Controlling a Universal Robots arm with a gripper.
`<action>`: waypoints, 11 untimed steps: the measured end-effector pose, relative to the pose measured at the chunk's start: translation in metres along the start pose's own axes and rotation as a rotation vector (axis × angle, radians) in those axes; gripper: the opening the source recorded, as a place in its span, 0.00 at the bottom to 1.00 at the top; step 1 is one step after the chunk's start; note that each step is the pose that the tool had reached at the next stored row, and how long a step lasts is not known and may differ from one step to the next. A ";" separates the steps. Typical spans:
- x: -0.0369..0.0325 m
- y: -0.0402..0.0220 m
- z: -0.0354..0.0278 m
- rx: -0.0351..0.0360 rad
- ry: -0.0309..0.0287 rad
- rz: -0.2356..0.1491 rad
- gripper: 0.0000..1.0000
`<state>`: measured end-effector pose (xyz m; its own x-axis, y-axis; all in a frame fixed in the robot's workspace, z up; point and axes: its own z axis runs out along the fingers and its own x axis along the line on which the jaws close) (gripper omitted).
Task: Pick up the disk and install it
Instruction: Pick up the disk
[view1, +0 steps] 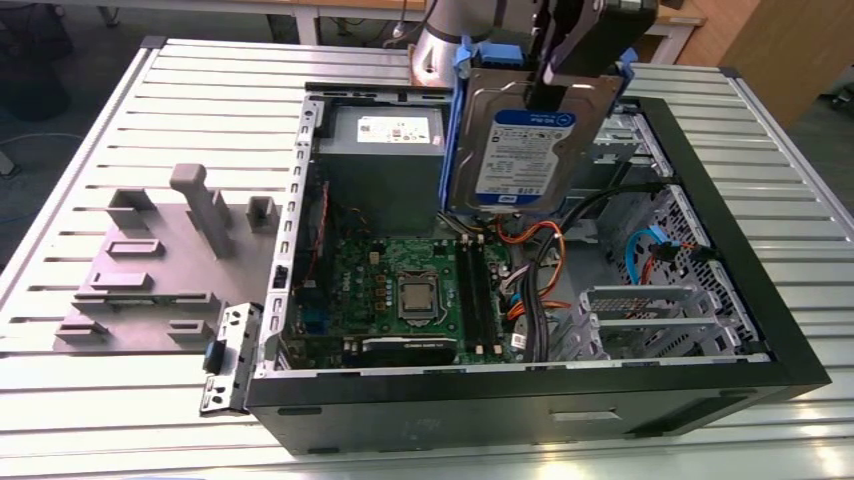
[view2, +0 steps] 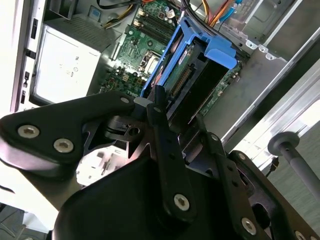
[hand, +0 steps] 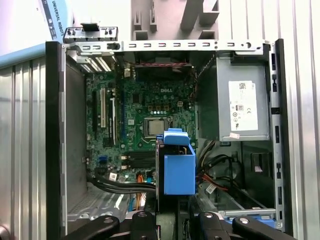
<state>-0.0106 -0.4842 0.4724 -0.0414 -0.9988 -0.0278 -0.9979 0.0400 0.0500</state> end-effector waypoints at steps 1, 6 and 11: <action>0.0009 -0.0003 0.0001 0.0000 0.0000 0.000 0.35; 0.0070 -0.0016 0.0006 0.0000 0.0000 0.000 0.35; 0.0138 -0.0026 0.0011 0.0000 0.0001 0.000 0.35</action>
<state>-0.0087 -0.4980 0.4709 -0.0414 -0.9988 -0.0277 -0.9979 0.0400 0.0500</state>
